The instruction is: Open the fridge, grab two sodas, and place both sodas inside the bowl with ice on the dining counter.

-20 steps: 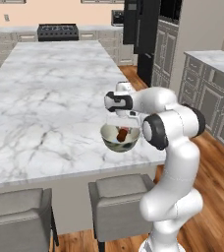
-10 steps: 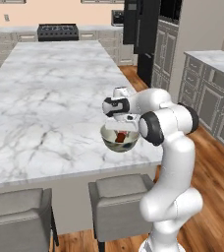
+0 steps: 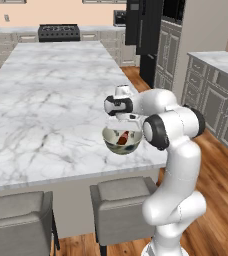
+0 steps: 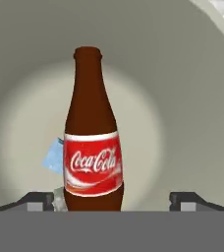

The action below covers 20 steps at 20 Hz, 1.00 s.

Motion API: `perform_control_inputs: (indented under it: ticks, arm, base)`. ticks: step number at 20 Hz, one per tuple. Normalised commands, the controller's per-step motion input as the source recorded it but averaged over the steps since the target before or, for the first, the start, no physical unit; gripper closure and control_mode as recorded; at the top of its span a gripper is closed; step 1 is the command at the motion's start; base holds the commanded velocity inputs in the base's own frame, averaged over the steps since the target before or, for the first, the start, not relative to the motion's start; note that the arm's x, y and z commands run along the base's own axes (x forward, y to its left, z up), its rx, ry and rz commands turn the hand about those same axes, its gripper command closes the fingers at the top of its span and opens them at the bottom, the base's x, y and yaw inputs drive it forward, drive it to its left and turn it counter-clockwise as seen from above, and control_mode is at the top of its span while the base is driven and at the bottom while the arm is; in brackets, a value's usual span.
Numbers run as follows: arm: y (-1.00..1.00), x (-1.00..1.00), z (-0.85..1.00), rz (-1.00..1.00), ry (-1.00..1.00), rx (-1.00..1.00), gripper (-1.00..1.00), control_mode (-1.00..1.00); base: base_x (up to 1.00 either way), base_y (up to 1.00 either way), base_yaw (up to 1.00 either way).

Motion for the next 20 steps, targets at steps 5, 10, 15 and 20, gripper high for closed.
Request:
perform_control_inputs:
  ticks: [5, 10, 15, 20]
  arm:
    - [-0.01, -0.72, 0.51, -0.02, -0.14, 0.0, -1.0, -1.0]
    - [-0.06, -1.0, 0.39, 0.0, -0.26, -0.05, -1.0, -1.0]
    - [-0.18, -0.93, 0.59, 0.03, -0.33, -0.14, -1.0, -1.0]
    - [-0.23, -0.79, 0.71, 0.05, -0.32, -0.11, -1.0, -1.0]
  base:
    - [0.0, 0.0, 0.0]
    - [0.0, 0.0, 0.0]
    - [0.0, 0.0, 0.0]
    - [0.0, 0.0, 0.0]
